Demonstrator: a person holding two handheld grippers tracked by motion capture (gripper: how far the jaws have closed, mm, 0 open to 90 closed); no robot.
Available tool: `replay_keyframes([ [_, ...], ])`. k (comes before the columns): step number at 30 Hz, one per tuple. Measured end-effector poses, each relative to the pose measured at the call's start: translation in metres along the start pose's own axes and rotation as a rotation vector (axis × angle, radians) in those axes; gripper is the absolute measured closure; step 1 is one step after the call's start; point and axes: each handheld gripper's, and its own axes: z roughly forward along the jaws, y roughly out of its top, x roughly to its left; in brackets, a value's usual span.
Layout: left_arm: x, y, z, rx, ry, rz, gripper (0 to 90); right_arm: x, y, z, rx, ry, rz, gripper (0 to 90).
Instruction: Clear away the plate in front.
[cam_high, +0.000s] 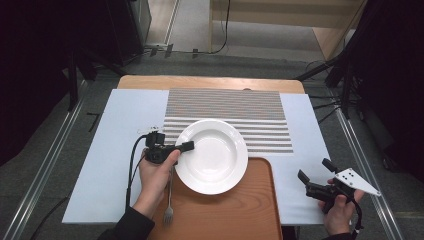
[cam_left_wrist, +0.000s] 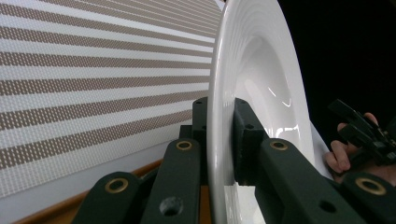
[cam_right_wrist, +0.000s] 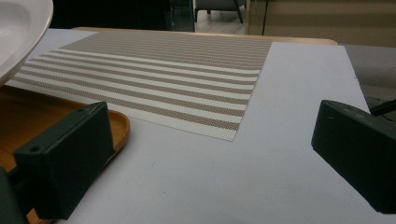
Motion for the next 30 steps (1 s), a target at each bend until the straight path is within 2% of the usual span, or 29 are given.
replay_keyframes([
  [13,-0.007,-0.019,-0.007,0.015,-0.042,0.001,81.5,0.000,0.000,0.000,0.002,-0.001,-0.002,0.0],
  [30,-0.009,-0.045,-0.015,0.061,-0.066,-0.004,81.5,0.001,0.000,0.000,0.005,-0.003,-0.006,0.0],
])
